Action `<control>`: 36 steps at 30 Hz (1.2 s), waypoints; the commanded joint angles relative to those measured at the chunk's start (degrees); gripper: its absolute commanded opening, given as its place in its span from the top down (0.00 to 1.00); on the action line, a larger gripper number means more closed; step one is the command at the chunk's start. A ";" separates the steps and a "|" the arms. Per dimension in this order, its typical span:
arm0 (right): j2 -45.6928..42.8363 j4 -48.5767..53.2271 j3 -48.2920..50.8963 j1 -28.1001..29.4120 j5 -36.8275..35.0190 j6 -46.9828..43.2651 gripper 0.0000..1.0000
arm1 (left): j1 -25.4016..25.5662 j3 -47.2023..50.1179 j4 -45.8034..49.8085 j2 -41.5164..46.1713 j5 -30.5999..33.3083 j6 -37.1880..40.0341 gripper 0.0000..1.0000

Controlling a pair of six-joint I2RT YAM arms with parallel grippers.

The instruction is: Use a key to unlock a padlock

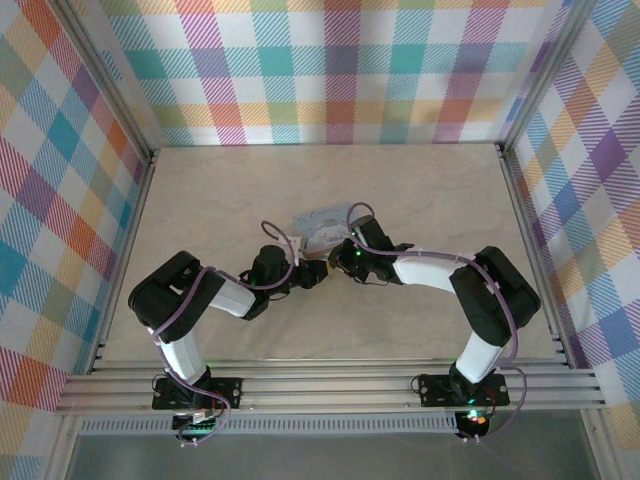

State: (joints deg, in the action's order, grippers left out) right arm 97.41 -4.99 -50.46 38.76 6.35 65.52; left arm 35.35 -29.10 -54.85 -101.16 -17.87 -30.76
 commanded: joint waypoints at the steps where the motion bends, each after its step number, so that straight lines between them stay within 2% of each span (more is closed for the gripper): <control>1: -1.71 0.22 0.18 0.44 -0.79 2.62 1.00 | -0.90 1.65 -4.38 1.42 1.48 -4.71 0.66; 8: -0.67 -1.01 -0.01 0.41 -1.25 4.44 1.00 | -0.65 4.74 -10.14 0.45 -0.02 -11.30 0.66; 16: -0.38 -1.15 -0.09 0.52 -1.78 4.71 1.00 | 2.29 4.59 -11.93 -1.56 0.95 -12.58 0.64; 30: -0.23 -0.79 -0.52 0.61 -1.43 4.50 1.00 | 3.14 1.01 -12.88 -6.33 -0.12 -12.92 0.67; 33: -0.35 -0.79 -0.43 0.57 -1.34 4.55 1.00 | 3.09 0.21 -13.27 -7.01 -0.13 -13.18 0.71; 36: -0.64 -0.96 -0.17 0.61 -1.33 4.88 1.00 | 3.10 -0.75 -13.57 -7.53 -0.83 -13.34 0.89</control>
State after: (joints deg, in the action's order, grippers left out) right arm 97.43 -4.86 -50.46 38.98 4.73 69.76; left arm 37.91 -28.18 -65.87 -107.87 -18.06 -44.34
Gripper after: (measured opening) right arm 0.204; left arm 0.156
